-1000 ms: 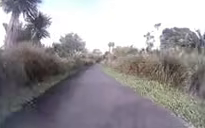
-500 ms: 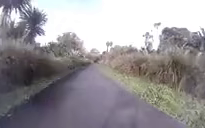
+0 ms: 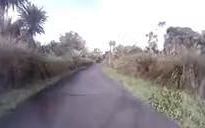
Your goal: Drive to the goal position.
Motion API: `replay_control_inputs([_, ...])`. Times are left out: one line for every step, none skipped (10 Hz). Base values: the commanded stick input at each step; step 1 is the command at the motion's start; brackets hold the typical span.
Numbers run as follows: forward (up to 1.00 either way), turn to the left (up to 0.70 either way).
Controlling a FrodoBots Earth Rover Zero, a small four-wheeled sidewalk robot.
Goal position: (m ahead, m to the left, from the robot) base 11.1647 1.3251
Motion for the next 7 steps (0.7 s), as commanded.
replay_control_inputs([0.85,0.0])
replay_control_inputs([0.85,0.0])
replay_control_inputs([0.85,0.0])
replay_control_inputs([0.85,0.0])
replay_control_inputs([0.85,-0.02])
replay_control_inputs([0.85,-0.08])
replay_control_inputs([0.85,-0.25])
